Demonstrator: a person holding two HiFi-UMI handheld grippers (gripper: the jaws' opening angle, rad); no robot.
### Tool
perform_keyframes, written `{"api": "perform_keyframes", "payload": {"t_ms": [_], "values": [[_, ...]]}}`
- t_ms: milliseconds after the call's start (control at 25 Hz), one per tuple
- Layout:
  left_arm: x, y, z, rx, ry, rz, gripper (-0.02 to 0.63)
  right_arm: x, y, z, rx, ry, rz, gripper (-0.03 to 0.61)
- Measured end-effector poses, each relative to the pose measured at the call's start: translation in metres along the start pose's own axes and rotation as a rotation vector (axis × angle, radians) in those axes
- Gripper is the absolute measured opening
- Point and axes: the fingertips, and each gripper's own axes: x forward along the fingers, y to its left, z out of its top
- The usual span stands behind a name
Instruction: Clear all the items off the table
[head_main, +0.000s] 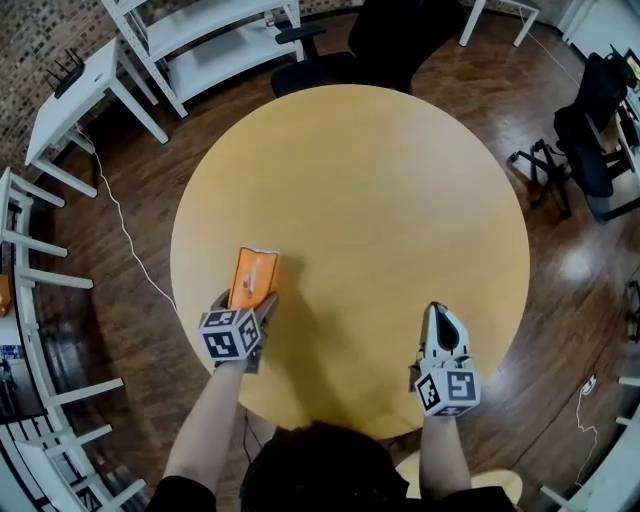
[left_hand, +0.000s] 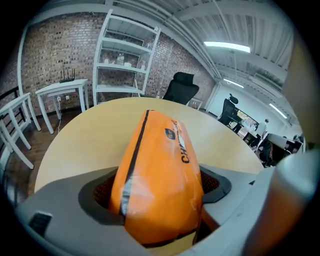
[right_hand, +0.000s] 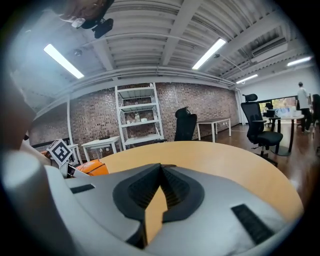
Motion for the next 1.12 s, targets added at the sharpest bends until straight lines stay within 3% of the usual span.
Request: {"api": "perform_keyframes", "payload": {"t_ms": [80, 280, 440, 680, 840, 920, 1120], "values": [[0.001, 0.003, 0.000, -0.027, 0.010, -0.011, 0.419, 0.002, 0.005, 0.001, -0.003, 0.005, 0.004, 0.003], [0.009, 0.013, -0.010, -0.192, 0.038, -0.074, 0.453, -0.001, 0.009, -0.001, -0.003, 0.005, -0.001, 0.003], [0.005, 0.014, -0.007, -0.168, 0.027, -0.064, 0.541, -0.006, 0.016, 0.004, -0.007, -0.015, -0.009, 0.003], [-0.029, 0.014, 0.037, -0.075, -0.143, -0.047, 0.534, -0.023, 0.019, 0.016, -0.017, -0.053, -0.043, 0.003], [-0.069, 0.005, 0.093, -0.070, -0.356, -0.093, 0.389, -0.038, 0.024, 0.036, -0.031, -0.104, -0.072, 0.003], [-0.096, 0.001, 0.119, -0.062, -0.481, -0.108, 0.241, -0.048, 0.029, 0.048, -0.040, -0.136, -0.085, 0.003], [-0.147, -0.022, 0.159, -0.036, -0.656, -0.219, 0.105, -0.077, 0.037, 0.082, -0.052, -0.242, -0.116, 0.003]]}}
